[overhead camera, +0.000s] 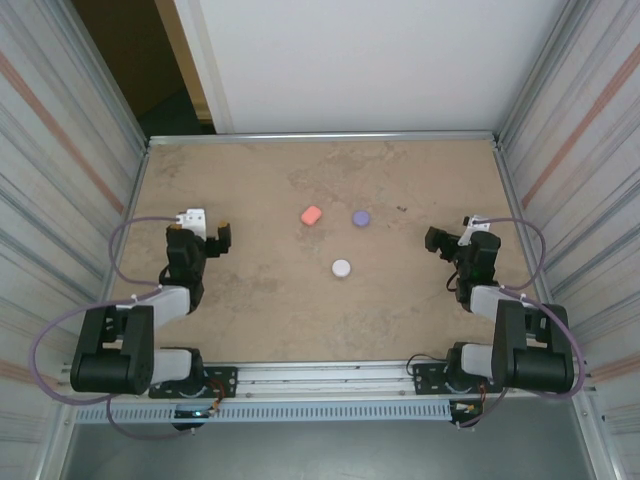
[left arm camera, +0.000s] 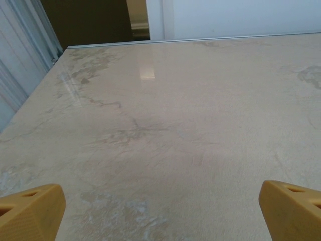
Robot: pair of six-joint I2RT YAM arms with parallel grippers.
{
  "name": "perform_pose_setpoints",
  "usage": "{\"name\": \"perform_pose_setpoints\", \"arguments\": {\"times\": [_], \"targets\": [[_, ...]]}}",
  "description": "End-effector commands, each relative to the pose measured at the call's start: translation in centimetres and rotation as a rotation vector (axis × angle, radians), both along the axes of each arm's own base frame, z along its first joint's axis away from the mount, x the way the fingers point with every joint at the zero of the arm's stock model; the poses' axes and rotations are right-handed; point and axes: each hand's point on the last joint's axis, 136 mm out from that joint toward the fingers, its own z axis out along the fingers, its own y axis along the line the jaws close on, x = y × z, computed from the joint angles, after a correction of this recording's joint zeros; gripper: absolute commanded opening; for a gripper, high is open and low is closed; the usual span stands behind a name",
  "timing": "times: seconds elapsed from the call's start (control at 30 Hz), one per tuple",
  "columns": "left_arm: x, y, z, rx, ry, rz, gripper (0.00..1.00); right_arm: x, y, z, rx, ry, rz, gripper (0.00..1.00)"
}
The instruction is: Insert the wireless bluetooth earbuds into the charging case
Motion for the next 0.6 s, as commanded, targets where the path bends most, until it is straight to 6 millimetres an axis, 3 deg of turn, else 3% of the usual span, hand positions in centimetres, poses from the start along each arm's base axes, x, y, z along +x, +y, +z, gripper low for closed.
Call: {"name": "perform_pose_setpoints", "arguments": {"times": [0.0, 0.2, 0.57], "targets": [[0.2, -0.3, 0.3, -0.014, -0.057, -0.03, 0.99, 0.9, -0.2, 2.4, -0.043, -0.116, 0.022, 0.99], [0.6, -0.4, -1.8, -0.015, -0.064, -0.035, 0.99, 1.1, -0.3, 2.4, -0.066, -0.155, 0.028, 0.99], [1.7, -1.4, -2.5, -0.007, 0.006, -0.096, 0.99, 1.8, -0.2, 0.0, -0.064, -0.157, 0.045, 0.99]]}}
